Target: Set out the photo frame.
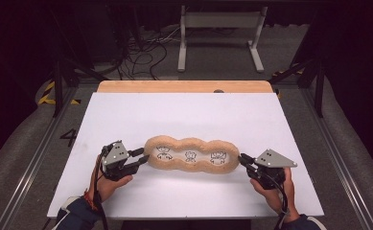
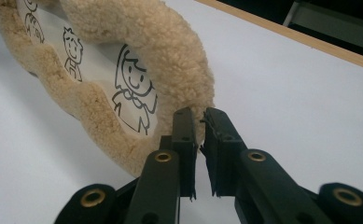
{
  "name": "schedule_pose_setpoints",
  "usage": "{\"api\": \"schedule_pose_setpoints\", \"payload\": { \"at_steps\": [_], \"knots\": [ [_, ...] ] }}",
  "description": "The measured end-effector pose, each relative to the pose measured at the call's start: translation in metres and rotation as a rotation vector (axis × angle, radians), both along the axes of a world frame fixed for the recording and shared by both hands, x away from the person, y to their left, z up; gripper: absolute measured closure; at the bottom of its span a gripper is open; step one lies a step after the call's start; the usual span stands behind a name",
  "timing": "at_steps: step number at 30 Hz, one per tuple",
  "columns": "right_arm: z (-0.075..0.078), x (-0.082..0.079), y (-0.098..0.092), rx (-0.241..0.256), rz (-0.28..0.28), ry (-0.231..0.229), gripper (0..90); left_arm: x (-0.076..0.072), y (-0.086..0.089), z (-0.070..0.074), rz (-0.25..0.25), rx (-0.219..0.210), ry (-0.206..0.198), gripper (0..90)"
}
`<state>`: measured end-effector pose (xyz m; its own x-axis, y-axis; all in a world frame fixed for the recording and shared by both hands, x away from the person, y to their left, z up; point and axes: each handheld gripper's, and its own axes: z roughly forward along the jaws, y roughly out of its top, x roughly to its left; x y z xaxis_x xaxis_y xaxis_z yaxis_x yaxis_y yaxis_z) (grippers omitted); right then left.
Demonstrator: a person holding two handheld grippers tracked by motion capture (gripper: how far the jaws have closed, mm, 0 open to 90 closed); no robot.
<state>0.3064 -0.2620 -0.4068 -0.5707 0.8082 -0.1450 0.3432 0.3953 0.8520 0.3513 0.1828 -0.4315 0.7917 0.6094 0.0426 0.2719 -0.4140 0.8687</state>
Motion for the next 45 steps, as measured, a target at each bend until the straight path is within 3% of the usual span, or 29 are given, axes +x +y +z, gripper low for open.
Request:
{"api": "schedule_pose_setpoints", "payload": {
  "at_steps": [18,26,35,45],
  "knots": [
    [0.0,0.004,0.001,-0.001,-0.005,-0.001,80.7,-0.004,0.002,0.001,-0.01,0.012,-0.015,66.2],
    [0.002,0.004,0.0,-0.013,-0.014,-0.013,70.3,-0.006,0.004,0.004,-0.004,0.019,-0.026,63.5],
    [0.001,-0.004,-0.011,-0.047,-0.016,-0.002,50.0,-0.009,0.005,0.004,-0.001,0.052,-0.036,44.4],
    [-0.004,-0.007,-0.026,-0.069,-0.047,0.022,35.5,-0.015,0.015,0.0,0.03,0.099,-0.038,26.4]
  ]
}}
